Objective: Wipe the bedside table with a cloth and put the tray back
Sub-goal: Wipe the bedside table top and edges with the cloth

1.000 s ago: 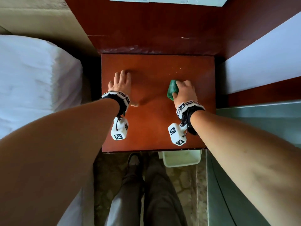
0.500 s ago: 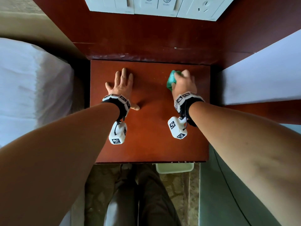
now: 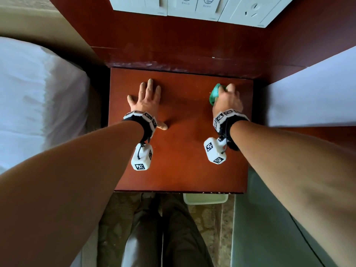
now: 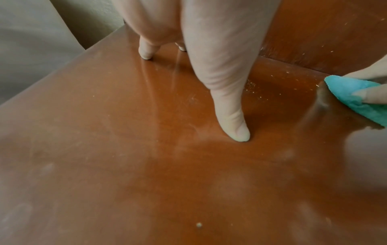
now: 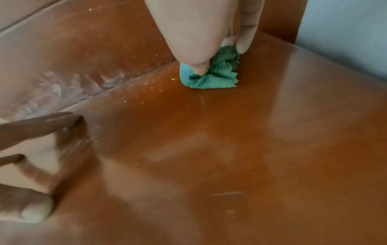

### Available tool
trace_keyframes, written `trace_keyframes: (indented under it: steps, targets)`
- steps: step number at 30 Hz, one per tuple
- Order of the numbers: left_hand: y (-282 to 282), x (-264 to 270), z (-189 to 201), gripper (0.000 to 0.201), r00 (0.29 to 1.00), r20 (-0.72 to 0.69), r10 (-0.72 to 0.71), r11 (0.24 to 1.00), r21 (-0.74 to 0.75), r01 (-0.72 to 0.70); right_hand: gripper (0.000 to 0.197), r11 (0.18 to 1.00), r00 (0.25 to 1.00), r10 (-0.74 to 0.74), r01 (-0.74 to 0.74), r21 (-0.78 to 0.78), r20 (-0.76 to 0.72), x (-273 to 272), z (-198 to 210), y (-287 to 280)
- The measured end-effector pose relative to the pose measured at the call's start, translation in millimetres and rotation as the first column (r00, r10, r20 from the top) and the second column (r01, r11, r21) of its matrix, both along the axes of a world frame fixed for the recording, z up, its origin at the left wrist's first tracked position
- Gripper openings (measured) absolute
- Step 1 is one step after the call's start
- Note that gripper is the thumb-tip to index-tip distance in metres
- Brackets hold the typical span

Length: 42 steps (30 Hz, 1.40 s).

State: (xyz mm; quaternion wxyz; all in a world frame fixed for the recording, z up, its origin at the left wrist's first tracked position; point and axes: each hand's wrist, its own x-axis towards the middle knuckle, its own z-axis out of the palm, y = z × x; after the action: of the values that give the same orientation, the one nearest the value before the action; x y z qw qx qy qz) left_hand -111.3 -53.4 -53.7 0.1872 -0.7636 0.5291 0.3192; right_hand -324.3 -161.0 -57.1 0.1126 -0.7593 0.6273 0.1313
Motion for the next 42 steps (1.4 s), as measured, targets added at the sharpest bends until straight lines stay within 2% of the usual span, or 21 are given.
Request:
trace_keyframes:
  steps: [2, 6, 9, 10, 14, 20, 25, 28, 31, 33, 37, 40, 42]
  targets:
    - [-0.7, 0.5, 0.5, 0.148, 1.0, 0.0, 0.004, 1.0, 0.006, -0.004, 0.053, 1.0, 0.998, 0.019, -0.019, 0.003, 0.055, 25.4, -2.1, 9.0]
    - [-0.5, 0.0, 1.2, 0.147, 1.0, 0.005, 0.003, 1.0, -0.004, -0.003, 0.048, 0.972, 0.963, 0.234, -0.235, -0.012, 0.131, 60.7, -3.5, 33.2]
    - [-1.5, 0.2, 1.2, 0.148, 1.0, 0.008, 0.003, 1.0, -0.001, -0.003, 0.049, 0.918, 0.915, 0.396, -0.394, -0.037, 0.08, 46.0, -4.2, 37.6]
    - [-1.9, 0.3, 1.6, 0.148, 1.0, 0.007, 0.003, 1.0, 0.001, -0.003, 0.051, 0.912, 0.911, 0.409, -0.409, -0.027, 0.057, 34.3, -3.9, 34.5]
    - [-1.1, 1.2, 0.6, 0.149, 1.0, 0.006, 0.004, 1.0, 0.014, -0.004, 0.053, 0.971, 0.972, 0.232, -0.23, -0.059, 0.028, -10.0, -4.7, 18.1]
    - [-0.9, 0.1, 1.5, 0.148, 1.0, -0.002, 0.006, 1.0, 0.008, -0.006, 0.046, 0.998, 0.996, 0.022, -0.017, -0.068, 0.082, 8.3, -8.0, 15.8]
    - [-1.8, -0.4, 0.5, 0.148, 1.0, 0.005, 0.003, 1.0, 0.007, -0.004, 0.037, 0.992, 0.995, 0.097, -0.099, -0.08, -0.019, -4.1, -9.3, 38.0]
    - [-1.1, 1.6, -2.7, 0.148, 1.0, 0.003, 0.001, 1.0, 0.012, -0.001, 0.026, 0.992, 0.998, 0.066, -0.067, -0.109, -0.006, -0.7, -7.5, 16.7]
    - [0.7, 1.5, -3.9, 0.148, 1.0, 0.02, -0.01, 1.0, -0.008, 0.01, 0.032, 0.998, 0.999, -0.002, 0.0, -0.06, -0.035, 11.6, -4.8, -6.4]
    - [0.1, 1.1, -2.3, 0.149, 1.0, 0.02, -0.01, 1.0, -0.017, 0.011, 0.036, 1.0, 0.998, 0.008, -0.01, -0.027, -0.062, 14.9, -1.8, 0.3]
    - [-2.4, 1.0, -0.4, 0.15, 1.0, 0.016, -0.006, 1.0, 0.0, 0.006, 0.028, 0.991, 0.984, 0.134, -0.136, -0.012, -0.113, 3.6, -0.4, 18.7]
    - [0.2, 1.6, -1.3, 0.15, 1.0, 0.011, -0.006, 1.0, 0.007, 0.006, 0.02, 0.991, 0.983, 0.13, -0.132, -0.008, -0.129, 6.4, 3.7, -11.3]
    - [0.6, 2.6, -1.9, 0.149, 1.0, 0.008, -0.009, 1.0, -0.006, 0.009, 0.021, 0.993, 0.982, 0.114, -0.118, -0.017, -0.15, 12.8, 3.0, -21.2]
